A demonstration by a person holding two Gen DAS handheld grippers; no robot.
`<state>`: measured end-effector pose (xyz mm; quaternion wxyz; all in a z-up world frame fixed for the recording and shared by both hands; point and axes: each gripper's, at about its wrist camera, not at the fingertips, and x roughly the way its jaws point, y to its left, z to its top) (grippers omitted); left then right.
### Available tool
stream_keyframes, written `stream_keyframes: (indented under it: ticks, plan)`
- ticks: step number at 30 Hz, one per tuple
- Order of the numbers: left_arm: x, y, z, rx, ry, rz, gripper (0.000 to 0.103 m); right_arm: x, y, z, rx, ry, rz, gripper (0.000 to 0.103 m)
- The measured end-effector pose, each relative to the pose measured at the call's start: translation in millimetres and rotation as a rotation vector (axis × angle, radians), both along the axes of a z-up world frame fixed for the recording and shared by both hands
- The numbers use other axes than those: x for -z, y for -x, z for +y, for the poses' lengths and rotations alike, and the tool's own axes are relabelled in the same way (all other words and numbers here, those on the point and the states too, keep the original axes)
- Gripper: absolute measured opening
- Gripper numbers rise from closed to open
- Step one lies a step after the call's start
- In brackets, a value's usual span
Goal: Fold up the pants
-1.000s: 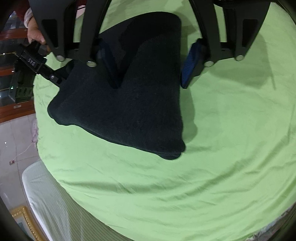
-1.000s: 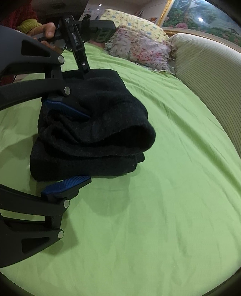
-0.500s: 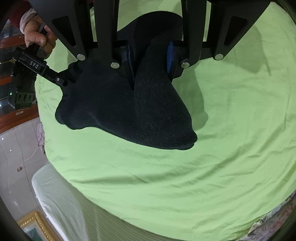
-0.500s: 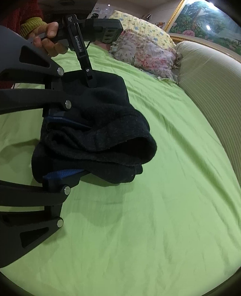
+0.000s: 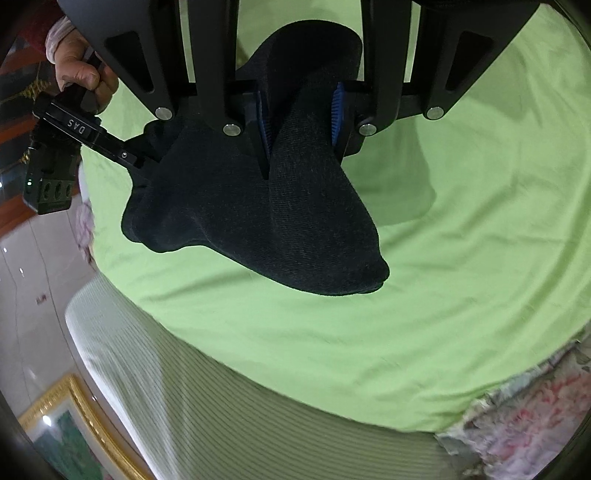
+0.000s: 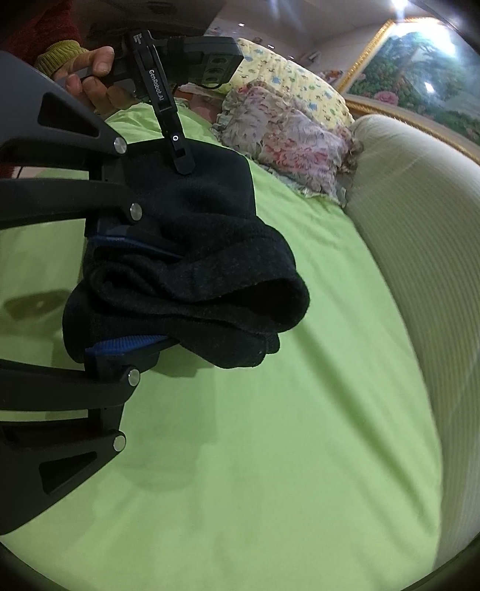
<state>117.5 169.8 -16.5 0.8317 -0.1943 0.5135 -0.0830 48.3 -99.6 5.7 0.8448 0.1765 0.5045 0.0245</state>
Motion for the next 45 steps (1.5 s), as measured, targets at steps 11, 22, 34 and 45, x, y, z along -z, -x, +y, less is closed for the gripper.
stream_keyframes:
  ticks: [11, 22, 34, 45]
  plan:
    - [19, -38, 60, -0.122, -0.080, 0.003, 0.026, 33, -76, 26, -0.088, 0.031, 0.012, 0.040]
    - [44, -55, 67, -0.127, -0.086, 0.028, 0.041, 55, -85, 10, -0.073, 0.049, 0.058, 0.050]
    - [53, -50, 69, -0.168, -0.106, 0.035, 0.063, 66, -82, -4, -0.047, 0.044, 0.062, 0.071]
    - [23, -4, 50, -0.210, -0.243, -0.043, 0.081, 20, -50, 25, -0.061, 0.194, -0.078, 0.074]
